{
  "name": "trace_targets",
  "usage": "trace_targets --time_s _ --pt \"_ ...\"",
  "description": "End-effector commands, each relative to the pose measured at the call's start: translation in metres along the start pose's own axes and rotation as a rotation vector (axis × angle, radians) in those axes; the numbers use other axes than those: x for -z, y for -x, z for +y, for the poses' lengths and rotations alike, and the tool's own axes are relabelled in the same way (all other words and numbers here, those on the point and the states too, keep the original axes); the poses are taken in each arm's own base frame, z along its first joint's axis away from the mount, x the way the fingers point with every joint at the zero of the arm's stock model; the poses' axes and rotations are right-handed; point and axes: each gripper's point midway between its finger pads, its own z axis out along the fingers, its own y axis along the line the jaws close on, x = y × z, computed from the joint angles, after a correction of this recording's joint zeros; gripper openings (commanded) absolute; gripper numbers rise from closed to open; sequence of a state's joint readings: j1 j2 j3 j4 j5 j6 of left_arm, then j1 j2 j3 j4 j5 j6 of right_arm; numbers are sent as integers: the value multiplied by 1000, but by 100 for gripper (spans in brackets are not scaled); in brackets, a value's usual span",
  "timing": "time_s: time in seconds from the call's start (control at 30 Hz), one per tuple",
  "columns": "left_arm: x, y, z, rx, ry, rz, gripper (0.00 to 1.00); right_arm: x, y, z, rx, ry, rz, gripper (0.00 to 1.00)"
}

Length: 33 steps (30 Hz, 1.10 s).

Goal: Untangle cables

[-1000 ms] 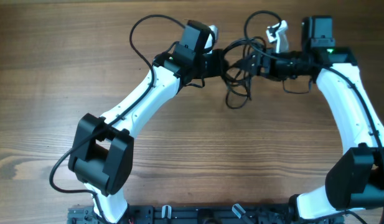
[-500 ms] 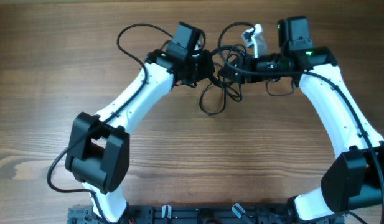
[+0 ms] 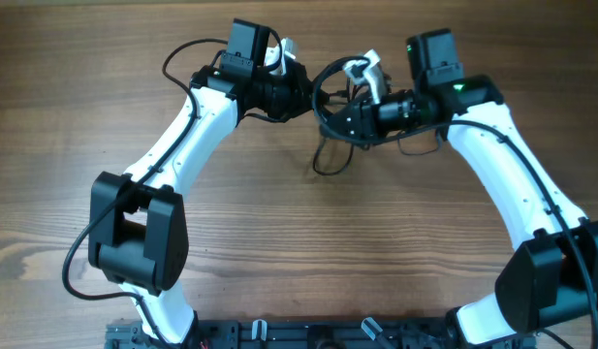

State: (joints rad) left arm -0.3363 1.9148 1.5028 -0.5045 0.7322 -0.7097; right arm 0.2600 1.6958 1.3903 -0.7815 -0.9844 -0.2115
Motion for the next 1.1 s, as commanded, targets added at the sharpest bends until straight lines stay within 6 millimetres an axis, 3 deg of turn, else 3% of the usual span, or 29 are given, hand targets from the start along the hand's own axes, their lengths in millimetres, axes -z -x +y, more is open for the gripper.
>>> trace_targets --time_s 0.0,0.1,0.2,0.23,0.3,0.37,0.4,0.53,0.63,0.7,0.73,0.8,0.87,1.07 --pt "4 6 -4 -6 -18 -15 4 -6 -4 -3 -27 -14 28 20" --pt "16 24 4 43 -24 -64 4 -5 -17 -4 -71 -30 71 5" --pt "40 56 12 93 -59 -151 4 -2 -40 -14 -158 -116 159 5" --pt "50 68 15 113 -75 -184 4 1 -49 -24 -220 -187 191 5" --pt "75 90 13 118 -160 -227 4 20 -71 -63 -434 -484 237 4" --pt "94 99 7 116 -245 -224 4 43 -81 -94 -599 -747 202 4" --pt "105 98 -3 71 -315 -196 4 53 -77 -108 -654 -853 143 4" --pt "121 75 -38 -92 -493 -56 4 52 -55 -117 -614 -846 49 4" --pt "132 67 -56 -205 -569 -16 4 66 -55 -128 -659 -865 14 5" --pt "133 68 -59 -232 -574 -28 4 82 -58 -137 -702 -873 -11 33" --pt "132 68 -60 -243 -574 -31 4 87 -56 -140 -715 -839 -30 39" --pt "125 62 -65 -294 -576 -27 4 89 -34 -132 -638 -645 -82 54" --pt "119 56 -71 -347 -581 -20 4 100 -10 -122 -556 -520 -142 59" --pt "90 25 -94 -554 -609 17 4 139 58 -90 -340 -454 -277 63"
